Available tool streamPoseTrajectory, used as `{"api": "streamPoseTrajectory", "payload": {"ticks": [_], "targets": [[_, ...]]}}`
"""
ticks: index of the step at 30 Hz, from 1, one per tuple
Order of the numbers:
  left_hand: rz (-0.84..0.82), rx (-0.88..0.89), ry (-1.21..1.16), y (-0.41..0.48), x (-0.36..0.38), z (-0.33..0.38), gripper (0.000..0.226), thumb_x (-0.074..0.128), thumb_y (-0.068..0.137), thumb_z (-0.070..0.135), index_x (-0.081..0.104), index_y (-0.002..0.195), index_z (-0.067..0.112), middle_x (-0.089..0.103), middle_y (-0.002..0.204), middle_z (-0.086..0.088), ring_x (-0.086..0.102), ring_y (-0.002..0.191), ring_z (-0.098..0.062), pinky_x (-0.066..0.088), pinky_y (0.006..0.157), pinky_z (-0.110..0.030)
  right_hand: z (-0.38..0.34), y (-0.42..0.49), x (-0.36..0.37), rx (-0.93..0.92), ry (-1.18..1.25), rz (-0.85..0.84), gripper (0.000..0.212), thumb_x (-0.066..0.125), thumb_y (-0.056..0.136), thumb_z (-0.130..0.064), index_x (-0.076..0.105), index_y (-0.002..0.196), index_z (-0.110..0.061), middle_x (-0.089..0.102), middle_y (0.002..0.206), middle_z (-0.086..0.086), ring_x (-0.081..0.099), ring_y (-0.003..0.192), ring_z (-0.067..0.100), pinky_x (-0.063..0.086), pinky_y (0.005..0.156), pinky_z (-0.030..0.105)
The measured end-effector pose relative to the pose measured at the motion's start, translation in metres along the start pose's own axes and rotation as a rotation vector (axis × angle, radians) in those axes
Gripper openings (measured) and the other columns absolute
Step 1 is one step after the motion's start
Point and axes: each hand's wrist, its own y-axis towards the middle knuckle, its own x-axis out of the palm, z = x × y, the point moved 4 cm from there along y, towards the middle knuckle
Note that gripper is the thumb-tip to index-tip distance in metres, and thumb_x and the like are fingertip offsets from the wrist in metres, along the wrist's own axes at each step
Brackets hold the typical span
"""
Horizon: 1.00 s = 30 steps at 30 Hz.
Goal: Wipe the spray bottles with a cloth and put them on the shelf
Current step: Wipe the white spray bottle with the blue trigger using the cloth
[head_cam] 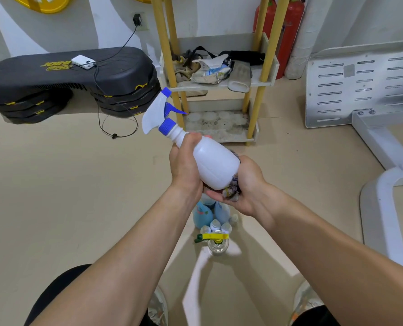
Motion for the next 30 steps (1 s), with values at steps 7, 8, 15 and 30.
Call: {"api": "streamPoseTrajectory", "payload": {"ticks": [7,8,15,30], "targets": [[-0.045,0.088,0.095,-0.001,0.002,0.012,0.032,0.065,0.069,0.038,0.059,0.095,0.02,0.074,0.105,-0.018,0.067,0.09,-0.029,0.049,0.081,-0.043,-0.019,-0.005,-0.008,0.037,-0.233,-0.009,0.029,0.04,0.1,-0.032,0.064,0.095,-0.017,0.067,0.067,0.007,0.065,0.059,0.025,0.053,0.042,0.027],[-0.072,0.099,0.12,-0.001,0.002,0.015,0.031,0.066,0.068,0.039,0.059,0.093,0.022,0.073,0.108,-0.021,0.066,0.092,-0.032,0.049,0.082,-0.045,-0.019,-0.006,-0.009,0.071,-0.26,-0.023,0.031,0.039,0.1,-0.033,0.064,0.093,-0.015,0.068,0.065,0.008,0.065,0.055,0.025,0.051,0.04,0.024],[-0.2,0.177,0.165,0.0,0.002,0.024,0.011,0.058,0.079,0.027,0.056,0.087,0.02,0.076,0.093,-0.013,0.067,0.089,-0.033,0.052,0.084,-0.05,-0.02,-0.014,-0.011,0.136,-0.418,-0.054,0.035,0.043,0.098,-0.033,0.056,0.072,-0.013,0.058,0.052,0.005,0.051,0.045,0.016,0.038,0.034,0.012],[-0.021,0.224,0.362,-0.002,-0.038,0.014,0.034,0.056,0.086,0.052,0.058,0.104,0.024,0.068,0.101,0.0,0.063,0.095,-0.017,0.047,0.087,-0.036,-0.004,-0.003,-0.003,-0.448,-0.617,0.127,0.04,0.035,0.089,-0.066,0.049,0.099,-0.03,0.07,0.1,0.008,0.068,0.09,0.032,0.057,0.084,0.049]]}}
